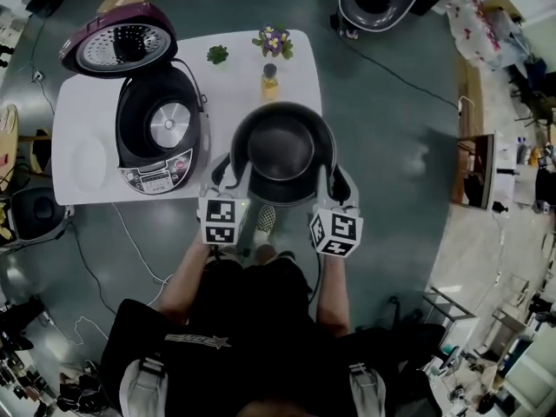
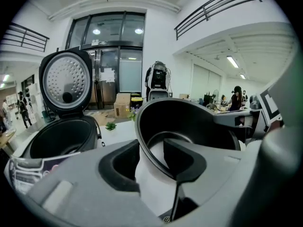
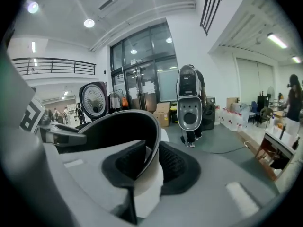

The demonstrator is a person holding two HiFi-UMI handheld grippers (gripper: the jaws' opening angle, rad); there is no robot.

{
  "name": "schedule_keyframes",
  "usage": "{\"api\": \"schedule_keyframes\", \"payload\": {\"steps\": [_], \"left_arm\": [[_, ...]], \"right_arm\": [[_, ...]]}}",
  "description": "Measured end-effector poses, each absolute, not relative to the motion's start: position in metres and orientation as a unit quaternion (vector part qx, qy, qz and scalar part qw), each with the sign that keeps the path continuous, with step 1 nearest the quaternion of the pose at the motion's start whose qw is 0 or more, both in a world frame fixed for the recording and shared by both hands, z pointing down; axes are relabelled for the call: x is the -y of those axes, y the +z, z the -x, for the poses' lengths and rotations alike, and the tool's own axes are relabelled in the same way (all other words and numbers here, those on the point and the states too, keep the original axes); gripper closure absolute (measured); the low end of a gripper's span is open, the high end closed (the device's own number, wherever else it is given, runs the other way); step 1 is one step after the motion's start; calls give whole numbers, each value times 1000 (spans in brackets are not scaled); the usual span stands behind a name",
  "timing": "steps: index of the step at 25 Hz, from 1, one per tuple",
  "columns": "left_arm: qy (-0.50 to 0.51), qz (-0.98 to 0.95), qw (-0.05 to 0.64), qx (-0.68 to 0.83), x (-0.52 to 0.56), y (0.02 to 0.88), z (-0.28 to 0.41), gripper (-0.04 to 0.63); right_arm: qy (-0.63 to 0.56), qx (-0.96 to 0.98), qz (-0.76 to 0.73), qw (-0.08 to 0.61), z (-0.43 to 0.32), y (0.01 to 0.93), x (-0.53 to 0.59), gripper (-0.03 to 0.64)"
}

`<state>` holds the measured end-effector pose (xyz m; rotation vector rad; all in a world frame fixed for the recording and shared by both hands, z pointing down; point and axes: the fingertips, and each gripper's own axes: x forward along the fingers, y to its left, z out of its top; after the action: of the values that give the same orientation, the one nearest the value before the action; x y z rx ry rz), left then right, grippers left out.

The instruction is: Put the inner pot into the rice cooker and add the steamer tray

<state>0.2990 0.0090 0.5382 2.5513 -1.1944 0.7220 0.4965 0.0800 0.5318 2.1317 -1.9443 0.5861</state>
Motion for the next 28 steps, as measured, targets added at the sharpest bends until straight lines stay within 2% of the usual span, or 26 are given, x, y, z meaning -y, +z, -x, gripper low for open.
{"api": "schedule_keyframes", "payload": {"steps": [16, 28], "left_arm": [[164, -851, 68, 494, 0, 453, -263, 437], [132, -822, 43, 553, 12, 414, -204, 440]], "right_arm": [[105, 723, -680, 63, -469, 445, -44, 532], [62, 764, -640, 41, -414, 405, -9, 532]]}}
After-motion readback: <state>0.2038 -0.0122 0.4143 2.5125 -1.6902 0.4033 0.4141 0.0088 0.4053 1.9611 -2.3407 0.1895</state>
